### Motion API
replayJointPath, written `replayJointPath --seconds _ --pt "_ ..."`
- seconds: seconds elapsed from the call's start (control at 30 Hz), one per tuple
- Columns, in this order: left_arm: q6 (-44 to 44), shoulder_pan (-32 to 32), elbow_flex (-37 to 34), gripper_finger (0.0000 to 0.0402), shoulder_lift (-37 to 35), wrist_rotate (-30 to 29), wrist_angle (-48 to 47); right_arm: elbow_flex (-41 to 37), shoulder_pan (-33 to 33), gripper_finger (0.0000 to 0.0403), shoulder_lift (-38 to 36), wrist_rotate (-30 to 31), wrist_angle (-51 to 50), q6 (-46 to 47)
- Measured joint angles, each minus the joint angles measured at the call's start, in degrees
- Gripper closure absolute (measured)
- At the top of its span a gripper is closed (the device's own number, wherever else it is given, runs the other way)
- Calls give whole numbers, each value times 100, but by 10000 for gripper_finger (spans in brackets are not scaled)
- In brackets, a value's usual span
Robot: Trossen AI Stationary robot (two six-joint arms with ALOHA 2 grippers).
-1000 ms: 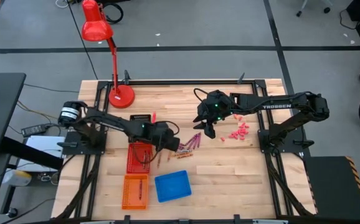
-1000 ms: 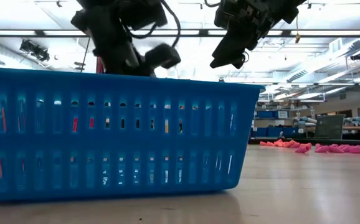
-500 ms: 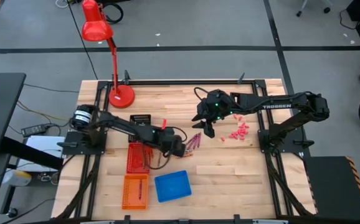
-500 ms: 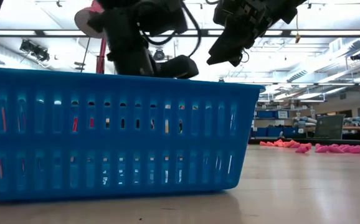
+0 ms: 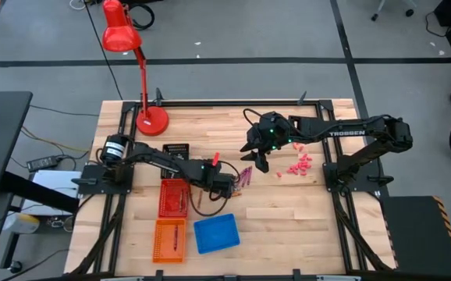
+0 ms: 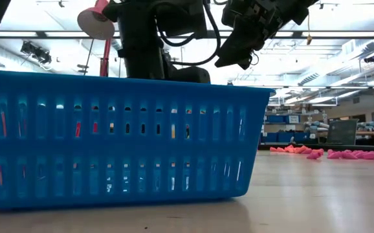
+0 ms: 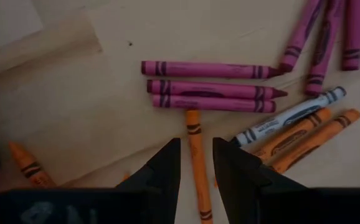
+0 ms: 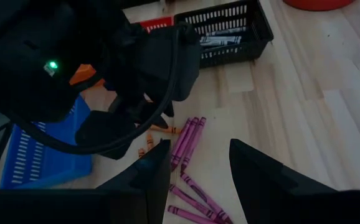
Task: Sort crayons
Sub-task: Put the orange crayon into the blue bin
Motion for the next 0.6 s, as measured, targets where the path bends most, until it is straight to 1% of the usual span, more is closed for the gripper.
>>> replayJointPath --seconds 0.17,0.6 --pt "-21 0 1 299 4 2 26 0 0 236 0 -5 19 -13" --pt "-98 -106 -1 299 365 56 81 0 0 236 0 -17 39 -13"
